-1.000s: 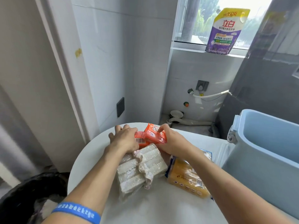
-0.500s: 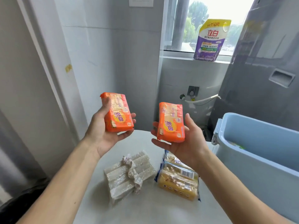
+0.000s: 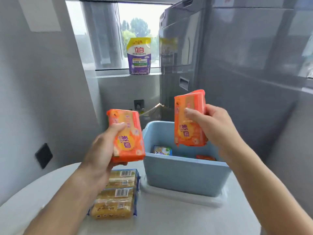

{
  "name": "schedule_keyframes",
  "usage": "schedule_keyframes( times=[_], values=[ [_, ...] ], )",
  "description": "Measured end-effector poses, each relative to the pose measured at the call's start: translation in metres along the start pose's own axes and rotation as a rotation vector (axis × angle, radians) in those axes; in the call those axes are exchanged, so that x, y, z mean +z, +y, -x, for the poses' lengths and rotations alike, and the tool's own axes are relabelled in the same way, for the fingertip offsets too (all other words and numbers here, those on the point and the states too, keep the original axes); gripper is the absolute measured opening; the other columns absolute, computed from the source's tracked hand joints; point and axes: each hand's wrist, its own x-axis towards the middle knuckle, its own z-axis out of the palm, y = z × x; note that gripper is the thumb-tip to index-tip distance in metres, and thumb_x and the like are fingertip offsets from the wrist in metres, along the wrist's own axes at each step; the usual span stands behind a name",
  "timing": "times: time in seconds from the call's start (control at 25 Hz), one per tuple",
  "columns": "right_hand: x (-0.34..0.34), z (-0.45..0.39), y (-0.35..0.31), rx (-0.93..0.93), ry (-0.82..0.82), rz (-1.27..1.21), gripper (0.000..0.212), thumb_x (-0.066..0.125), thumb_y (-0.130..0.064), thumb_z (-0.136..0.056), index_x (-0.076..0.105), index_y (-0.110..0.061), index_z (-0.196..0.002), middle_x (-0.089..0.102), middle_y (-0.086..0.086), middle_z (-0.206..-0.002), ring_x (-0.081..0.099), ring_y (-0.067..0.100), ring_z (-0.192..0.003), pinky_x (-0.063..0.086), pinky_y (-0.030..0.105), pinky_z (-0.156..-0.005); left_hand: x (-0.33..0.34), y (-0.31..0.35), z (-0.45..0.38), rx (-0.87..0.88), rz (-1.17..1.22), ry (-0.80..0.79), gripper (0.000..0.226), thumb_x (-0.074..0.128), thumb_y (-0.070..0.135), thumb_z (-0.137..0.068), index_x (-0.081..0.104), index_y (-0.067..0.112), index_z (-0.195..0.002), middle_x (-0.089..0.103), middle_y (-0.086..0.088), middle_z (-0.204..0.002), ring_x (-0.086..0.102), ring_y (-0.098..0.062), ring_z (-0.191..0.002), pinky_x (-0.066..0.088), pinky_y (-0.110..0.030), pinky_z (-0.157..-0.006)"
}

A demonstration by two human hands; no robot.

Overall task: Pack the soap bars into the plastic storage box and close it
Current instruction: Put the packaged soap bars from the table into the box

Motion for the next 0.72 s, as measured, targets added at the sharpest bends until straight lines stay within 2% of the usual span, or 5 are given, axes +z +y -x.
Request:
schedule_keyframes(
  times=[0.12, 0.36, 0.48, 0.56, 0.72],
  values=[
    [-0.042, -0.024, 0.031, 0.018, 0.086, 0.504, 0.042, 0.073, -0.045, -0.076, 0.055, -0.021, -0.105, 0.069, 0.001, -0.097, 0.065, 0.025, -0.089, 0.054, 0.039, -0.075, 0.067, -0.007, -0.031, 0.011, -0.143, -0.078, 0.024, 0.070, 0.031, -0.082, 0.075, 0.010, -0.093, 0.079, -0.005, -0.080, 0.075, -0.018, -0.069, 0.056, -0.027, -0.054],
    [-0.040, -0.040, 0.072, -0.171, -0.016, 1.074, 0.039, 0.065, -0.032, -0.080, 0.046, -0.020, -0.111, 0.069, 0.007, -0.090, 0.062, 0.036, -0.083, 0.036, 0.035, -0.058, 0.141, -0.042, -0.104, -0.152, -0.823, -0.252, 0.043, 0.076, 0.033, -0.077, 0.063, 0.004, -0.105, 0.073, -0.013, -0.095, 0.072, -0.031, -0.087, 0.060, -0.043, -0.079],
    [-0.032, -0.051, 0.082, -0.123, -0.203, 1.095, 0.027, 0.060, -0.020, -0.079, 0.046, -0.015, -0.102, 0.064, 0.007, -0.091, 0.051, 0.030, -0.077, 0.031, 0.035, -0.054, 0.141, -0.060, -0.115, -0.197, -1.164, -0.272, 0.048, 0.073, 0.041, -0.077, 0.061, 0.004, -0.105, 0.061, -0.006, -0.081, 0.066, -0.026, -0.075, 0.051, -0.030, -0.061],
    [-0.027, -0.055, 0.090, -0.059, -0.281, 1.113, 0.021, 0.060, -0.018, -0.083, 0.046, -0.015, -0.098, 0.064, 0.009, -0.097, 0.053, 0.030, -0.082, 0.034, 0.034, -0.058, 0.140, -0.065, -0.115, -0.193, -1.275, -0.308, 0.040, 0.070, 0.044, -0.079, 0.062, 0.007, -0.087, 0.057, -0.002, -0.071, 0.060, -0.020, -0.063, 0.042, -0.027, -0.056],
    [-0.028, -0.063, 0.094, -0.124, -0.206, 1.279, 0.012, 0.060, -0.010, -0.084, 0.060, -0.014, -0.094, 0.067, 0.007, -0.098, 0.052, 0.027, -0.075, 0.028, 0.031, -0.051, 0.144, -0.066, -0.112, 0.056, -1.552, -0.238, 0.026, 0.065, 0.023, -0.083, 0.050, 0.012, -0.064, 0.053, -0.004, -0.065, 0.048, -0.020, -0.055, 0.033, -0.028, -0.044]
  ],
)
